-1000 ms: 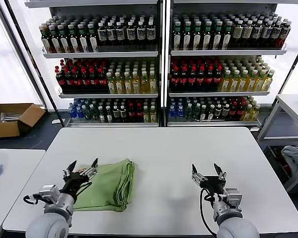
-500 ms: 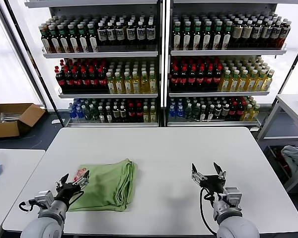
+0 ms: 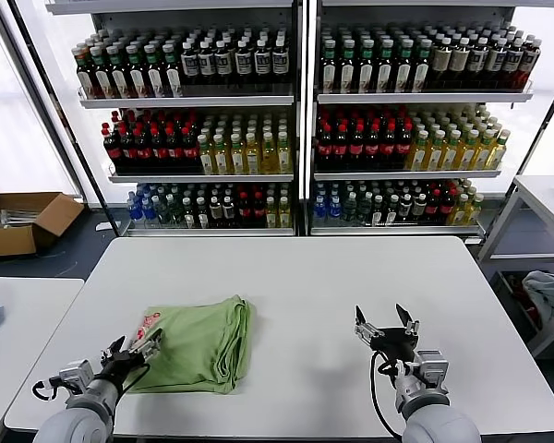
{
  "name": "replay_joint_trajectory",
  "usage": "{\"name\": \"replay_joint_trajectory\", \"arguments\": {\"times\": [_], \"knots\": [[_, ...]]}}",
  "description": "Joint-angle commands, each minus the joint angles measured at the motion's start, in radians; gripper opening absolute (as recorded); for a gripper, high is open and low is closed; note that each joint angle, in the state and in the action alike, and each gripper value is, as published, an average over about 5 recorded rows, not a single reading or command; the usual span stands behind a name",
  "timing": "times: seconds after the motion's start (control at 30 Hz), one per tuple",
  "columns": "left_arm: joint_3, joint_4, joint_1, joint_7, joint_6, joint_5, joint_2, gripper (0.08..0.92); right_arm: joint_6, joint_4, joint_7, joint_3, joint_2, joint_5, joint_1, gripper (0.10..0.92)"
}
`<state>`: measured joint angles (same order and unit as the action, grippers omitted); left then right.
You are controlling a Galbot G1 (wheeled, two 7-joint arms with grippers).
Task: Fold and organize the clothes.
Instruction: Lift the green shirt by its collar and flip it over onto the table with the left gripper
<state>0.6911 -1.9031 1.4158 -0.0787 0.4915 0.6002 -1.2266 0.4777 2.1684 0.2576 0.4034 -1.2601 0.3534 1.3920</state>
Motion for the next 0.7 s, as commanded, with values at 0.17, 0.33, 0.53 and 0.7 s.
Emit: {"name": "replay_joint_trajectory", "arguments": {"times": [0.17,0.33,0.53,0.7], "knots": [[-0.015,0.017,0.004,0.018,0.010,0.022,-0.008,0.820,-0.002,0.006,-0.001,0.005,0.002,0.001,0.006,0.823],[-0.019,0.026,0.006,0.025,0.007,0.021,-0.010,0.714,-0.006,0.006,-0.002,0.008,0.004,0.001,0.010,0.823],[-0.018,0.028,0.007,0.030,0.005,0.021,-0.011,0.541,-0.009,0.007,-0.002,0.010,0.005,0.002,0.009,0.823],[-0.015,0.029,0.009,0.032,-0.002,0.020,-0.013,0.402,-0.008,0.005,-0.001,0.010,0.007,0.002,0.003,0.823]]}}
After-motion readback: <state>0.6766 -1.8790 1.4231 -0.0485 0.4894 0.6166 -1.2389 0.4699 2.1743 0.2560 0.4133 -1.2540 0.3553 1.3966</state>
